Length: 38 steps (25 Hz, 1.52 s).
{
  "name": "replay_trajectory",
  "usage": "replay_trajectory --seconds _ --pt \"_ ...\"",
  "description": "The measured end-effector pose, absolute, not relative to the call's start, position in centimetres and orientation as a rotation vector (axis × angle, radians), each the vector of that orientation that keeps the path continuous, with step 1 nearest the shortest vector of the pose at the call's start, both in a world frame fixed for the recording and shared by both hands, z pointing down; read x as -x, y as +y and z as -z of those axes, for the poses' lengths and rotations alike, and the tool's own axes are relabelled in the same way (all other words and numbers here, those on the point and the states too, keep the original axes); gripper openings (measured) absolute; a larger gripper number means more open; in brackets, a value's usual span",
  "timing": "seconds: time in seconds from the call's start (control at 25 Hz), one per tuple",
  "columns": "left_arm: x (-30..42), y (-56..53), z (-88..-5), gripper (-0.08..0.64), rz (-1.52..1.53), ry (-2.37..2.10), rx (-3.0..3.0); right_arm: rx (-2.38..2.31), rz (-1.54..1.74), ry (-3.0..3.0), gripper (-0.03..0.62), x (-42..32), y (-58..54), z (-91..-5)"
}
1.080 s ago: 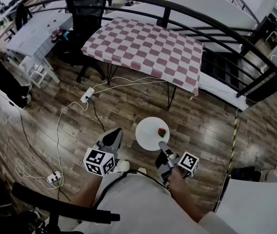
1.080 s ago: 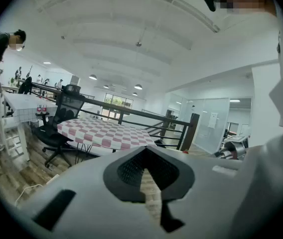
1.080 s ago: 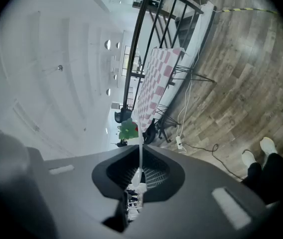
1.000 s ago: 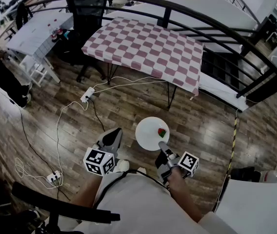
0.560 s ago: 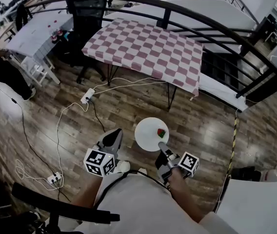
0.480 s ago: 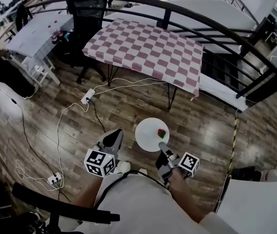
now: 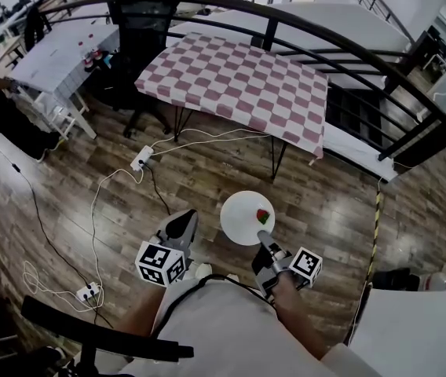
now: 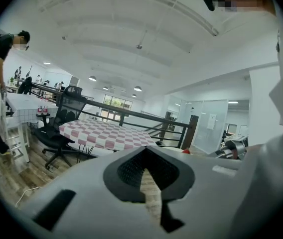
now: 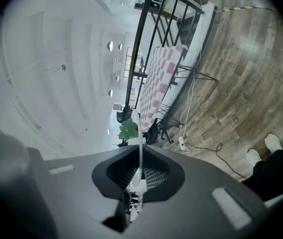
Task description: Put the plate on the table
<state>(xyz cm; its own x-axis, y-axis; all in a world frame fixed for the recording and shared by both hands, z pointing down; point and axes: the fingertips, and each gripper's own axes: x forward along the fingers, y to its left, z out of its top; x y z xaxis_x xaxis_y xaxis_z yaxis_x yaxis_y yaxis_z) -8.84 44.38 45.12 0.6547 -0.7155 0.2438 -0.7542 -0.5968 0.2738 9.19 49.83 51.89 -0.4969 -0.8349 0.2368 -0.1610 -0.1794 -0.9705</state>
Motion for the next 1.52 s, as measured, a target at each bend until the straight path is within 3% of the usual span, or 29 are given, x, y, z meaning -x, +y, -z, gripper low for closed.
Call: replay_trajectory --seconds 0.84,1.52 --pt "15.4 43.2 -46.4 0.002 -0.164 -1.164 -2.51 1.178 1.692 1.536 0.017 -5.3 48.8 -52.0" --pt "12.3 36.9 -47.2 0.002 -0.182 -1.186 -2.48 1.161 1.731 1.558 0.017 -8.1 41.7 -52.8"
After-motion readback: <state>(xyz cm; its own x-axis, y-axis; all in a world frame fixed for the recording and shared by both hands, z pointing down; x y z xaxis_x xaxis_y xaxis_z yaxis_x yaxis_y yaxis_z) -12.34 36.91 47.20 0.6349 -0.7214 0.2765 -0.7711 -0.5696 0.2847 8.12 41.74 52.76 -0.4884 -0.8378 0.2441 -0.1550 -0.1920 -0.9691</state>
